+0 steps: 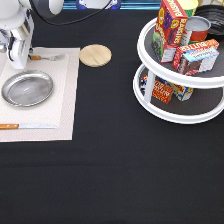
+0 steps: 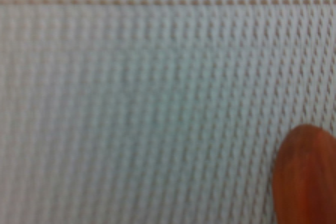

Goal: Arrange plate and fork

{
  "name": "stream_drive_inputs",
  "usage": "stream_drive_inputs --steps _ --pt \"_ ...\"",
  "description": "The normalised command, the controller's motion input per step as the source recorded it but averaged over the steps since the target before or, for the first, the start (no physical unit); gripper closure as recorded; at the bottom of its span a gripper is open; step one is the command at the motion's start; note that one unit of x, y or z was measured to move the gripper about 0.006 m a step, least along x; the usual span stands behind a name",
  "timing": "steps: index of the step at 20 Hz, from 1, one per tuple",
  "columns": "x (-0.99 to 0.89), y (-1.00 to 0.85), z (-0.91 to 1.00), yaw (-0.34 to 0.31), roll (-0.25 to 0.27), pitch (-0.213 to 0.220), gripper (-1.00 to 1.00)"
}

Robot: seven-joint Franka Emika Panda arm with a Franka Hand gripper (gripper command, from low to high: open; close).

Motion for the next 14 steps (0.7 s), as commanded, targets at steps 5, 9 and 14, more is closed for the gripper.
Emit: stream_drive_inputs --steps 5,9,14 --pt "0.2 0.3 0.9 0.061 -0.01 0.014 -1.0" --pt "0.26 0.54 1.0 -0.029 -0.092 0.008 -1.0" --pt "0.15 0.22 0.33 -0.004 -0.058 0.008 -1.0"
